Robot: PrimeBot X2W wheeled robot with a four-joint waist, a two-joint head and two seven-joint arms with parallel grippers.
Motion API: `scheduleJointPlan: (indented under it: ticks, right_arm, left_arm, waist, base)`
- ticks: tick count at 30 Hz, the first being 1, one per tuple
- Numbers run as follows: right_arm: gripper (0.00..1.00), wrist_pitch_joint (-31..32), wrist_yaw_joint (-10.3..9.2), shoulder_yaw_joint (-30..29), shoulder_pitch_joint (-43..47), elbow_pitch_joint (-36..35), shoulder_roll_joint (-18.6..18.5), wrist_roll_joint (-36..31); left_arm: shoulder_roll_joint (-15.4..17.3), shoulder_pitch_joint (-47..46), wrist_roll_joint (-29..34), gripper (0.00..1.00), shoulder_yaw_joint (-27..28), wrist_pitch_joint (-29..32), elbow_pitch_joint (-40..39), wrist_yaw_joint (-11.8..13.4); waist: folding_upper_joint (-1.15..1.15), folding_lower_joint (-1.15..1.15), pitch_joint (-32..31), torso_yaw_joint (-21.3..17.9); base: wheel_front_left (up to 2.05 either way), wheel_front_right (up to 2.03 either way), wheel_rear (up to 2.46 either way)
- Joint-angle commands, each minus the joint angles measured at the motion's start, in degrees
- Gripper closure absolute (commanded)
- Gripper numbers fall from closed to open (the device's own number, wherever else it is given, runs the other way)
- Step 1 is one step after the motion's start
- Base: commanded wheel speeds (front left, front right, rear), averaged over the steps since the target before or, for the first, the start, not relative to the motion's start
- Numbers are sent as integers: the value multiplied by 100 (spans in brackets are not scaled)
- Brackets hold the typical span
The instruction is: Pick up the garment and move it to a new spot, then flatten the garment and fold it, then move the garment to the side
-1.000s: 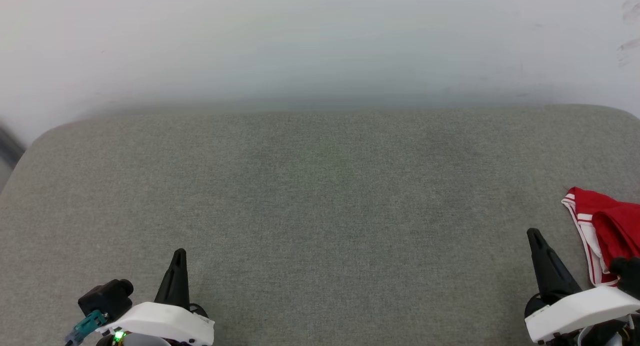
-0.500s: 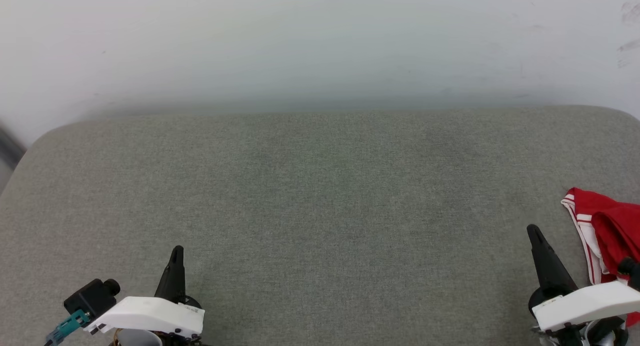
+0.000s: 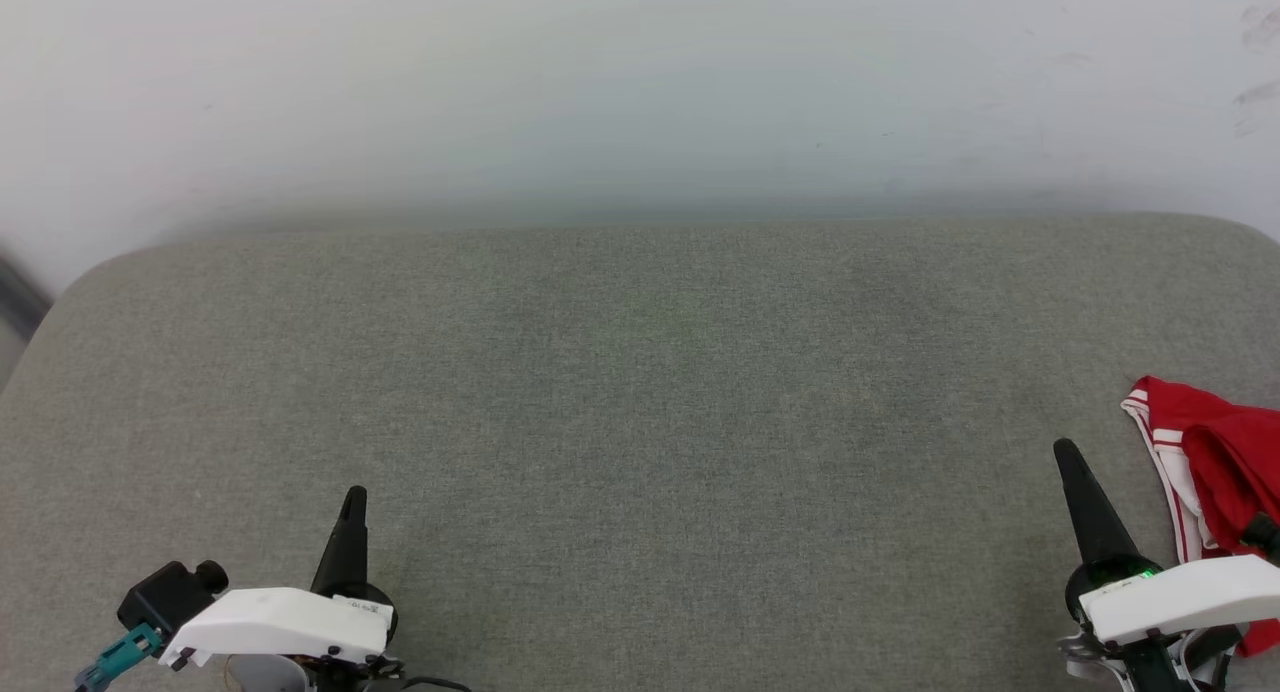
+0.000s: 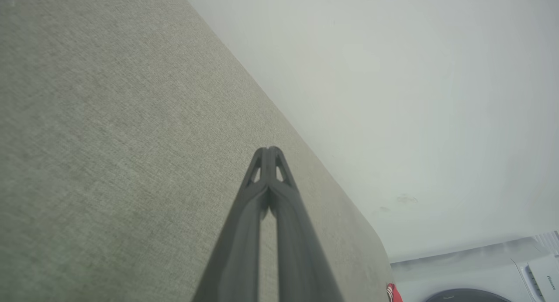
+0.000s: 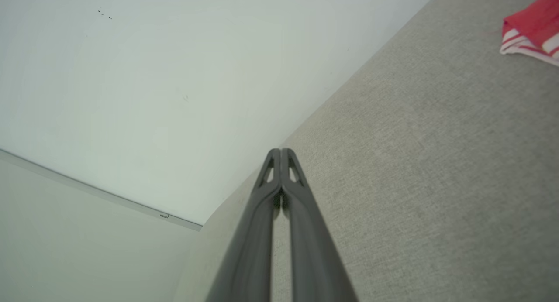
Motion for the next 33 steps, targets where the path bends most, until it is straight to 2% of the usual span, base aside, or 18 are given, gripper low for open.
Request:
scheduleJointPlan:
  ticks: [1, 33]
  right_arm:
    - [100, 5, -1, -20, -130, -4, 3, 188]
    - [100, 79, -1, -102, -359, 431, 64, 1973]
  left_arm:
    - [8, -157, -157, 100, 54, 42, -51, -44]
    - [-110, -267, -1814, 100, 316, 501, -19, -216]
  waist:
    - [0, 0, -2, 0]
    - [0, 0, -37, -2]
  base:
    - [0, 0, 0]
    - [0, 0, 0]
